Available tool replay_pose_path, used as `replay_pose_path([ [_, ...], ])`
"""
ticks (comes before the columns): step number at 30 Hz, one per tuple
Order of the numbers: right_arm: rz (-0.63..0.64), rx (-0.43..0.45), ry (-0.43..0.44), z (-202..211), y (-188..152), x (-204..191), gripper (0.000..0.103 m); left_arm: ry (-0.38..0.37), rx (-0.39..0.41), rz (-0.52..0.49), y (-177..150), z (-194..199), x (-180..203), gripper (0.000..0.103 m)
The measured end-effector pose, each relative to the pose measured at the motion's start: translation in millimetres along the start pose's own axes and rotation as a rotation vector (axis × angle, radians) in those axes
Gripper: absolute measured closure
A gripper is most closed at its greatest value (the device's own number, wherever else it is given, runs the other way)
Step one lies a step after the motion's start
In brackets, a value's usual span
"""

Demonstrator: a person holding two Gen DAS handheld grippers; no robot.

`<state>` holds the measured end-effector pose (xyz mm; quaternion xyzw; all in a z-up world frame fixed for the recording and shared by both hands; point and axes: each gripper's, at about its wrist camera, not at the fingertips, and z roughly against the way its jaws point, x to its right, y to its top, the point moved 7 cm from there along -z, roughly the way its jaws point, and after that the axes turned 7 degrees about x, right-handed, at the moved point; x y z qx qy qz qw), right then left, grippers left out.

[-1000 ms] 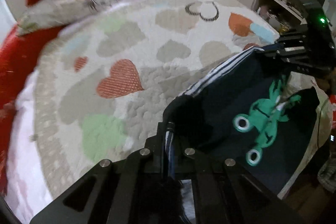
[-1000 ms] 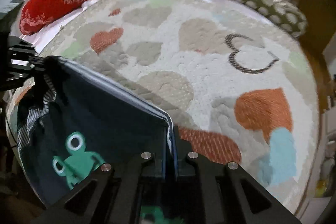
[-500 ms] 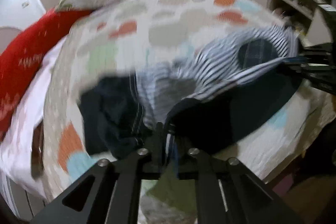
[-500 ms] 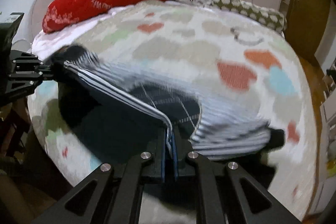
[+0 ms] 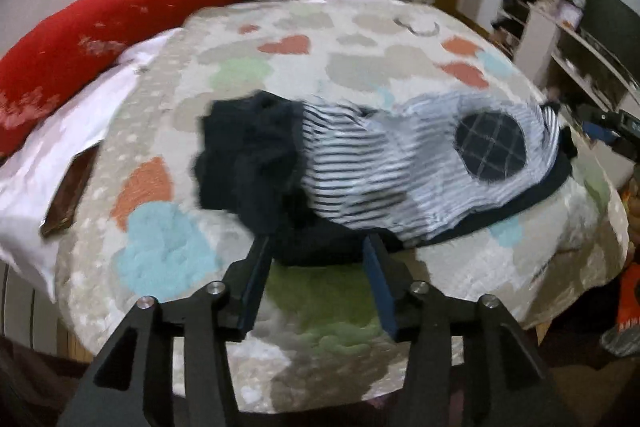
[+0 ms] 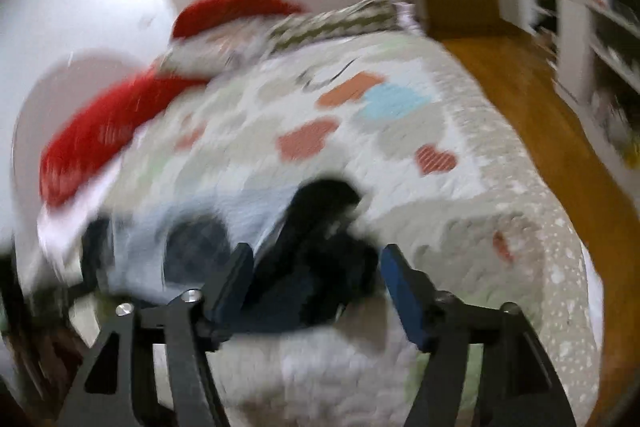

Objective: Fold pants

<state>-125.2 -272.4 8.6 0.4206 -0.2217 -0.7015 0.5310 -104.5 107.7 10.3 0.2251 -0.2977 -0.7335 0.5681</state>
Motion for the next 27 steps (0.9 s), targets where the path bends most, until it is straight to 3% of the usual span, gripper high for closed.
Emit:
replay_pose_path([
  [4,-0.162,-0.032,0.031,-26.0,14.8,8.2,0.028,0.025,0.039,0.082,2.4,18.3,-19.8,0.056],
  [6,-0.21,-0.009,-0.038,-32.1,18.0,10.6,0.028,0.007,0.041,0.135,2.3,21.3,-28.2,0.055],
  [8,-0.177,0.031,-0.063,-32.6,26.7,1.0,0.028,-0.033,0.029,0.193,0.1,19.8,-33.7,0.055],
  [11,-0.188,-0.114,-0.124,-63.3,24.0,-1.4,0.032,-0.05,0.026,0.249,-2.3,18.2,-36.3,0.055],
  [13,-0.224,-0.179,-0.083,-80.6,20.6,-2.2,0.094,-0.054,0.025,0.256,-2.7,18.8,-34.4,0.055],
  [14,-0.256,-0.193,-0.07,-83.7,20.2,-1.8,0.094,-0.06,0.025,0.251,-2.2,19.6,-32.5,0.055],
  [19,-0.347,-0.096,0.025,-43.2,24.9,-6.6,0.094,-0.08,0.02,0.229,-0.9,19.0,-22.1,0.055],
  [24,-0.53,-0.095,0.132,-15.9,-6.0,11.0,0.091,-0.106,-0.014,0.22,-5.1,9.0,-7.6,0.055],
  [27,-0.563,-0.089,0.097,-17.8,-26.6,33.4,0.087,-0.098,-0.014,0.197,-4.9,9.7,-3.4,0.055],
])
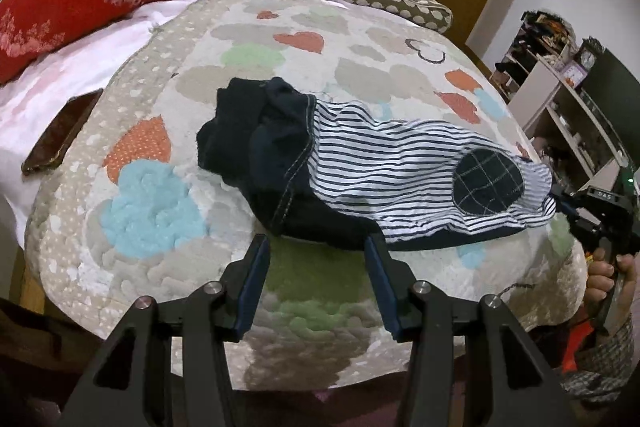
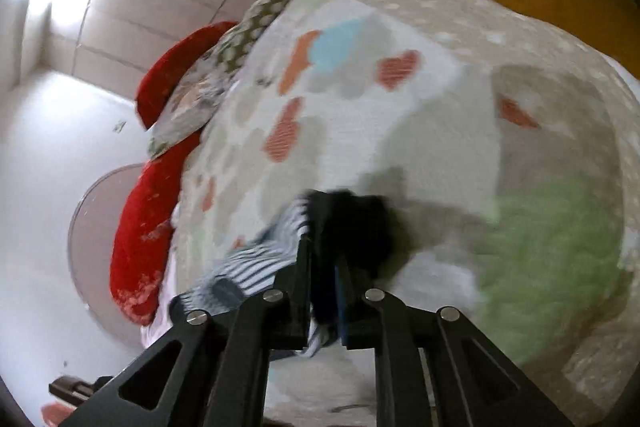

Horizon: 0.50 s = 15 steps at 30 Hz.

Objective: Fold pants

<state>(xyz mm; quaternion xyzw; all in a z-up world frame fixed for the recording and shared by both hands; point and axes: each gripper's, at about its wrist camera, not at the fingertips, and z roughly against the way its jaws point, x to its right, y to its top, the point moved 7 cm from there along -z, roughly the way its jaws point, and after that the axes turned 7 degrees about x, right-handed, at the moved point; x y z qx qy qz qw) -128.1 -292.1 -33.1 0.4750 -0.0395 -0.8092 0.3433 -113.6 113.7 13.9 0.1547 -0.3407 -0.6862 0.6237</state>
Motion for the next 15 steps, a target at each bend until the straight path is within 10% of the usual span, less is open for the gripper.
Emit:
replay_pose_path([
  [2,0.066,0.077,-0.03,14.6,4.3,2.7,0.074,-0.002,0.0,0.0,0.5,-0.6,0.9,0.055],
  [4,0.142,0.153,-0.042,27.1,11.0,-5.9,0.027,-0.011,-0.008,0.016,0.2,-3.6,0.9,0.055],
  [7,0.221,0.177,-0.002,22.7,13.6,-25.6,0.022,-0.029,-0.024,0.045,-1.9,-8.6,2.2,0.055],
  [11,0.322,0.053,-0.076,-30.2,0.5,-29.1,0.024,-0.002,-0.006,0.051,1.1,-2.9,-1.0,0.055],
  [13,0.321,-0.05,-0.044,-54.7,-7.9,-32.3,0.083,0.028,0.014,0.059,6.7,2.2,-7.5,0.055],
  [15,0.298,-0.067,-0.01,-60.5,0.1,-38.4,0.085,0.056,0.037,0.081,15.3,6.5,-16.7,0.055],
])
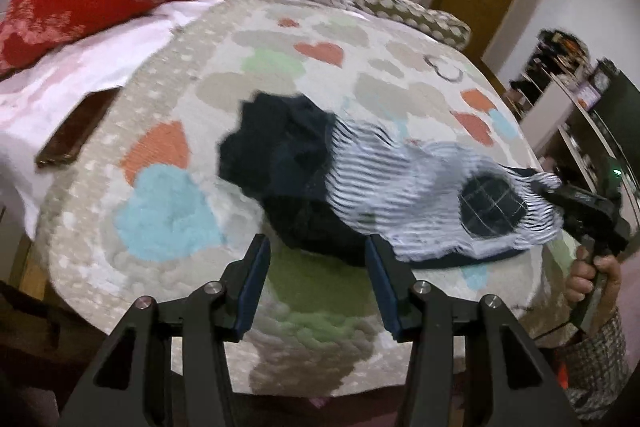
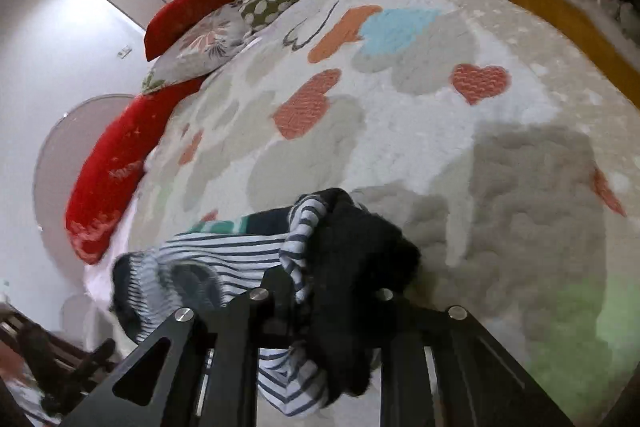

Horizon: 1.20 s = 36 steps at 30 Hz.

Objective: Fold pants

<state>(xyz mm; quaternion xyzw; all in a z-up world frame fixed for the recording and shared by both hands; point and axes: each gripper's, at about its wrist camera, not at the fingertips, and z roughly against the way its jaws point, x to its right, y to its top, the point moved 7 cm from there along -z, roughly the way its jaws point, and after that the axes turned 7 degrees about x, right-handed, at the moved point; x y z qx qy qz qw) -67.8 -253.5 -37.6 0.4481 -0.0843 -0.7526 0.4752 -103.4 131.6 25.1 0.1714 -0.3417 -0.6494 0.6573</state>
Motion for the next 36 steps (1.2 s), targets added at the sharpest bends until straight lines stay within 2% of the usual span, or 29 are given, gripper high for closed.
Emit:
replay_pose_path([
  [4,0.006,0.1,-0.001,21.6,32.8,1.0,0.087,0.041,0.025,0.027,18.2,-2.6,-7.3,0.055],
  [6,0.012,0.135,-0.044,30.6,45.2,10.7,0.087,0.043,0.034,0.009,29.9,-8.7,0.9,0.055],
  [9,0.004,0.128,-0.068,26.5,48.6,22.9,0.086,0.02,0.045,-0.034,46.7,-23.5,24.8,0.054],
  [12,0.037,0.094,-0.15,10.4,44.1,31.9,0.078,-0.001,0.051,-0.072,61.6,-48.6,48.8,0.048],
  [14,0.038,0.11,-0.18,12.3,40.5,37.2,0.07,0.021,0.032,-0.064,66.6,-69.1,51.4,0.048],
  [16,0.028,0.134,-0.191,22.3,39.0,44.8,0.06,0.055,-0.004,-0.031,69.3,-93.0,41.0,0.048],
  [19,0.02,0.169,-0.237,36.7,41.9,55.1,0.052,0.161,-0.056,0.035,64.6,-128.1,2.5,0.048],
  [21,0.012,0.188,-0.264,48.9,43.1,65.7,0.047,0.135,-0.119,0.12,51.8,-146.2,-18.2,0.04],
  [22,0.002,0.201,-0.273,56.6,43.3,71.3,0.046,0.111,-0.099,0.143,51.7,-145.6,-22.2,0.04],
  [24,-0.006,0.242,-0.322,74.7,43.6,78.7,0.046,0.108,-0.084,0.119,51.7,-139.8,-19.6,0.04],
  [25,-0.004,0.263,-0.337,81.4,44.1,78.2,0.046,0.112,-0.085,0.103,52.1,-136.3,-17.5,0.04],
  [27,0.006,0.321,-0.354,100.0,47.5,71.6,0.046,0.101,-0.077,0.132,53.2,-122.9,-18.3,0.04],
  [29,0.031,0.363,-0.332,112.7,50.1,53.9,0.046,0.087,-0.057,0.184,54.0,-104.6,-22.4,0.04],
  [32,0.116,0.367,-0.224,113.2,46.9,7.2,0.046,0.08,0.0,0.267,48.7,-69.9,-29.0,0.038],
  [34,0.166,0.318,-0.136,100.1,36.1,-21.6,0.046,0.078,0.034,0.291,41.4,-49.1,-29.9,0.034],
  [36,0.231,0.233,-0.039,72.9,19.4,-58.7,0.046,0.094,0.052,0.249,32.7,-41.1,-20.9,0.033],
])
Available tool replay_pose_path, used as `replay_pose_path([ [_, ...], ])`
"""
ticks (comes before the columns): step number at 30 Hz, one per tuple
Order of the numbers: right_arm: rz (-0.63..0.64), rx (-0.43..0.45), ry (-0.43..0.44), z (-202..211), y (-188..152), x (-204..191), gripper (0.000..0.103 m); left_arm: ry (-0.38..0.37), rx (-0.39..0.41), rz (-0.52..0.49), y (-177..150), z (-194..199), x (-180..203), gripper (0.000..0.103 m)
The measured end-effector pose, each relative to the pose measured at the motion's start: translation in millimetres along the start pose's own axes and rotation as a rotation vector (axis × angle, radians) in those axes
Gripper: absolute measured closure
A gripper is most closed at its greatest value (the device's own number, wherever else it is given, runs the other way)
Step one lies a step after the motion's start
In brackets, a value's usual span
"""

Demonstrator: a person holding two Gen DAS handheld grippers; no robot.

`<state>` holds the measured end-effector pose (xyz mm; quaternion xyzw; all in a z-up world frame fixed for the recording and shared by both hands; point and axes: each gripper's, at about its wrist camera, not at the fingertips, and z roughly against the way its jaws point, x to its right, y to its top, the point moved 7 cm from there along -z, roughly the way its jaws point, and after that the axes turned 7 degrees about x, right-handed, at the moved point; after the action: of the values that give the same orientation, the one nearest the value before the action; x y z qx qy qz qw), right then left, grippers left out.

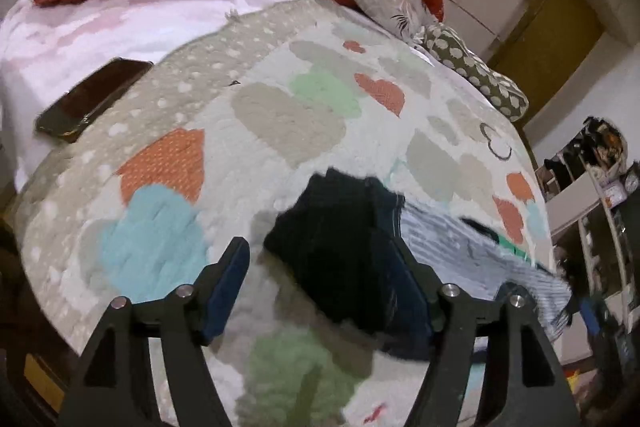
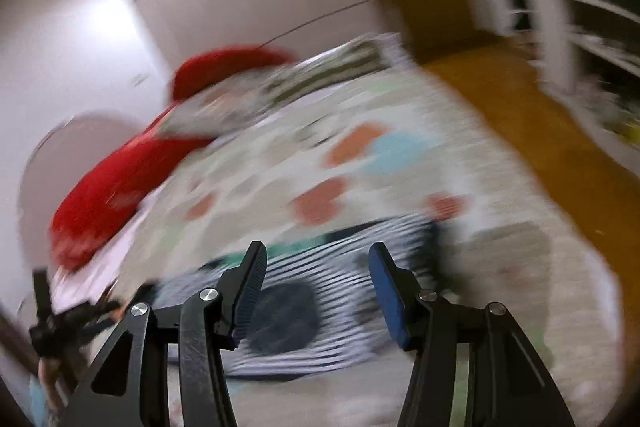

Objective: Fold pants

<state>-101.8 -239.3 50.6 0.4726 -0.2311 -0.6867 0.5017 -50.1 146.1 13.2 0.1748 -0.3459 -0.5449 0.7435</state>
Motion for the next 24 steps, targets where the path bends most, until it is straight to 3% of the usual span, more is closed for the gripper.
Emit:
replay_pose_path([
  [5,0.044,-0.159,0.25,-62.5,-26.2,-86.4,0.046,-0.106,-0.003,-0.147,-18.6,-14.1,42.3,0.033],
  [7,-0.001,-0.248,0.337,-93.6,-38.5,-109.0,0.046,-0.076,-0.025,-0.216,-30.8,-30.5,52.5,0.033],
  [10,-0.117,-0.392,0.418,-130.8,-61.4,-120.7,0.046,-0.024,-0.099,-0.232,-49.4,-56.0,47.6,0.033],
  [12,-0.16,-0.429,0.379,-150.5,-69.2,-109.0,0.046,-0.021,-0.087,-0.244,-54.4,-60.3,45.2,0.033],
  [15,-0.257,-0.336,0.235,-158.9,-50.8,-50.9,0.046,-0.019,-0.089,-0.261,-53.7,-61.4,46.1,0.033],
  [18,-0.478,-0.276,0.229,-141.8,-35.0,17.0,0.054,-0.02,-0.085,-0.262,-55.0,-61.5,45.1,0.033],
  [19,-0.505,-0.247,0.19,-132.7,-30.4,36.5,0.054,-0.017,-0.083,-0.264,-54.5,-61.0,44.5,0.033],
  [20,-0.492,-0.174,0.103,-114.8,-20.6,63.0,0.054,-0.014,-0.078,-0.266,-54.9,-60.8,44.7,0.033],
  [24,-0.464,-0.056,-0.065,-63.1,2.8,112.4,0.053,0.012,-0.059,-0.294,-56.0,-62.8,46.7,0.03],
])
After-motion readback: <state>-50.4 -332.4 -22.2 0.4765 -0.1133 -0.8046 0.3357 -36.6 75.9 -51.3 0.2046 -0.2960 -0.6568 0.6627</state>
